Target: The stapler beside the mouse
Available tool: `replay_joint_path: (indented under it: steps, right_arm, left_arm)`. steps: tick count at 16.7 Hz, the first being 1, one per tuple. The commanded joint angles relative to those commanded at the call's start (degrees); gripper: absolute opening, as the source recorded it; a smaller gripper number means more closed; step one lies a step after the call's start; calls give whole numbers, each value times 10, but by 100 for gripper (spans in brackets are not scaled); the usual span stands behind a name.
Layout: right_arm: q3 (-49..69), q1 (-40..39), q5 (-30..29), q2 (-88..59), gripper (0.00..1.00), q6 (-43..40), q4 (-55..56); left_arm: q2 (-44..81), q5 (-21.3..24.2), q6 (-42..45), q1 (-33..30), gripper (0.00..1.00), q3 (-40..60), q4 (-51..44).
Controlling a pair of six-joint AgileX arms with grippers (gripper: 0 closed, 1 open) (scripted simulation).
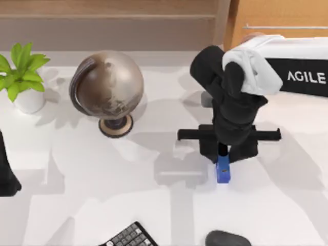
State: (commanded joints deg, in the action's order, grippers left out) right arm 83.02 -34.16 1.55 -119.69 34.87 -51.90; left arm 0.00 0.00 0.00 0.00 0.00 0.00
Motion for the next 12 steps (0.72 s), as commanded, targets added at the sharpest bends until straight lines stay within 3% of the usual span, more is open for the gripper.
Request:
replay_joint_path:
  steps: [1,12]
  right_arm:
    - [0,0,0,0,0,0,0]
    - [0,0,0,0,83,0,0]
  left_arm:
    - [0,0,0,0,100,0,0]
    - [0,0,0,0,100,0,0]
